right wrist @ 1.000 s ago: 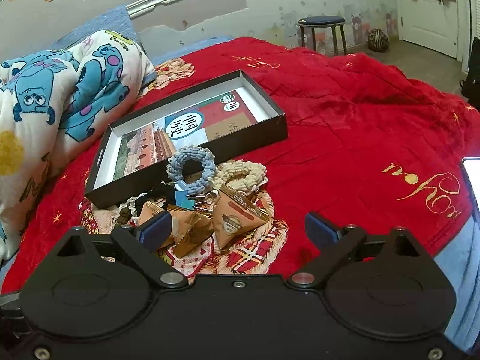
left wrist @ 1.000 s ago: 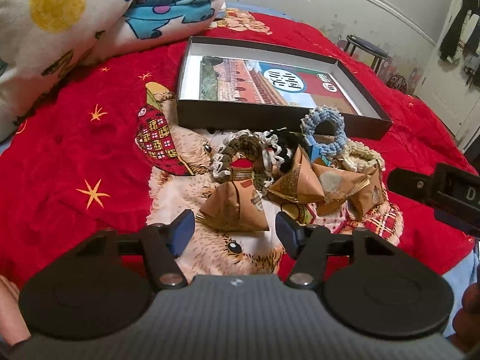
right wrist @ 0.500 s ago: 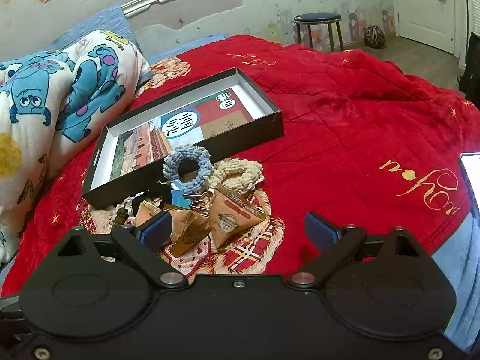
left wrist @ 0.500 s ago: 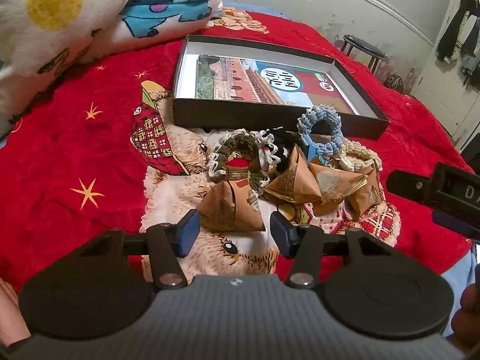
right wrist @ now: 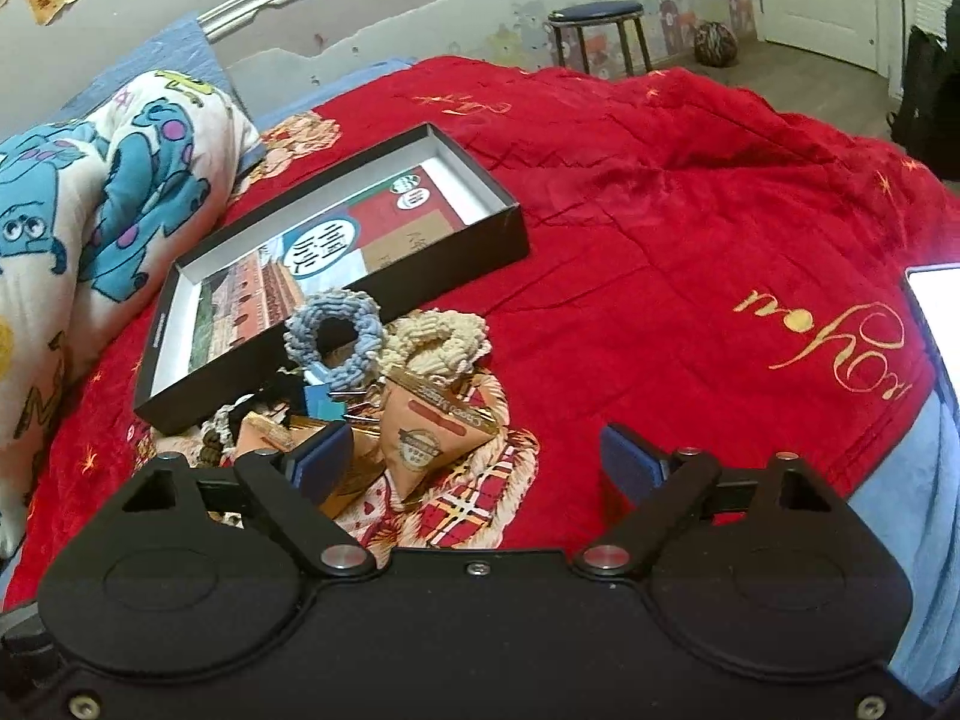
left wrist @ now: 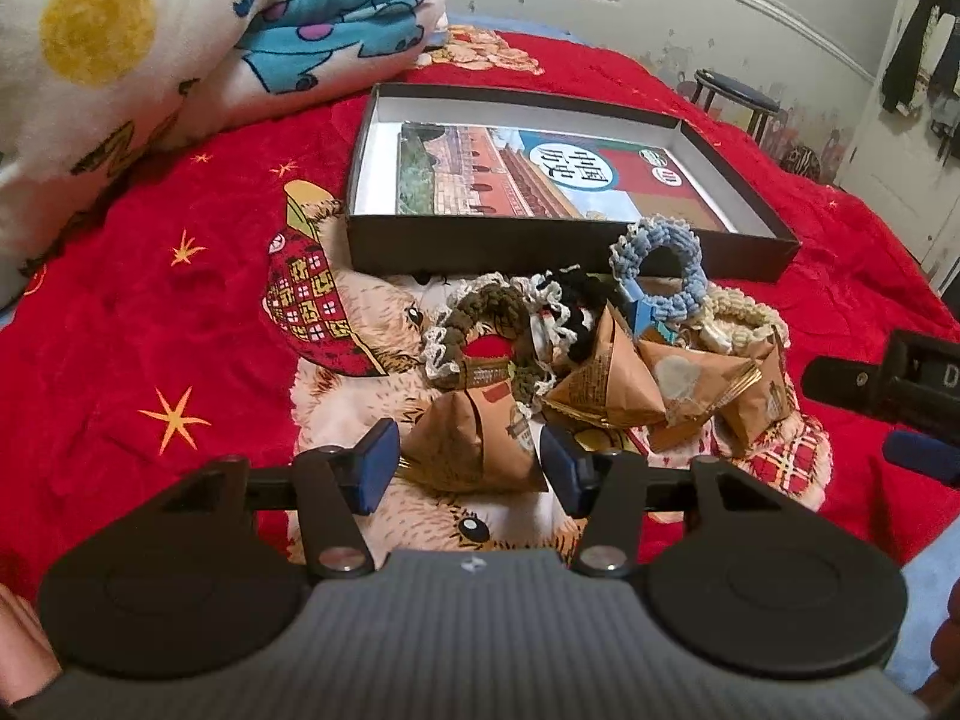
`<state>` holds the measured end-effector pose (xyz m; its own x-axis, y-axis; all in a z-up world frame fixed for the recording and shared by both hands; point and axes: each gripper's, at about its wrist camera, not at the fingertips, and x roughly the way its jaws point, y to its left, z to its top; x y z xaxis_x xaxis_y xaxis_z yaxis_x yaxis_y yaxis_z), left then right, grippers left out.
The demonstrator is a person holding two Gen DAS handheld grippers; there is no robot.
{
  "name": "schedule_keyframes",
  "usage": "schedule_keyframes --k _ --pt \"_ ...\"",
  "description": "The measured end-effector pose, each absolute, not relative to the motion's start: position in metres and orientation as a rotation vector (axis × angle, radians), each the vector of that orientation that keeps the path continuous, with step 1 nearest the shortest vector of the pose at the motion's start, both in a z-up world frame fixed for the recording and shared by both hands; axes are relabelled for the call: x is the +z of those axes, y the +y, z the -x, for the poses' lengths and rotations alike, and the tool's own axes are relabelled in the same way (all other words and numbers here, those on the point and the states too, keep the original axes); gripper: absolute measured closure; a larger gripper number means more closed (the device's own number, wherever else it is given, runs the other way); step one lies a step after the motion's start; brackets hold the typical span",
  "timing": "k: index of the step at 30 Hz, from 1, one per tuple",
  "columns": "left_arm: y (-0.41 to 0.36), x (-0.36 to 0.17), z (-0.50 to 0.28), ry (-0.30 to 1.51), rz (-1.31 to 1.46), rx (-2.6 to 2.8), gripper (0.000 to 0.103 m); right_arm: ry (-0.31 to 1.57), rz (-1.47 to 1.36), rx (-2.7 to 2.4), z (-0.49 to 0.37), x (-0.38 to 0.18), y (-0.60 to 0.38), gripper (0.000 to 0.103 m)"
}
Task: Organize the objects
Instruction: 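Move both grippers toward the pile of brown snack packets, then close the left gripper on a brown packet while the right gripper grasps another packet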
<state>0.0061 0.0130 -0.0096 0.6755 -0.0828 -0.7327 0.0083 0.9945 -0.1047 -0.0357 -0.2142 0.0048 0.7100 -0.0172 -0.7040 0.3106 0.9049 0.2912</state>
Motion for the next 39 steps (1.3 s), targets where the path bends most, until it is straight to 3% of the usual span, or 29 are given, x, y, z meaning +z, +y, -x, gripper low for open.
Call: schedule_keyframes --k 13,23,39 --pt "0.010 -0.018 -0.010 0.862 0.057 -0.028 0.033 0.792 -0.488 -0.176 0.012 -0.016 -0.216 0.021" --pt "0.004 -0.017 -0.008 0.852 0.022 -0.037 0.042 0.769 -0.530 -0.131 0.008 -0.018 -0.216 0.028" --pt "0.005 -0.019 -0.009 0.852 0.027 -0.037 0.042 0.789 -0.540 -0.134 0.000 -0.025 -0.214 0.034"
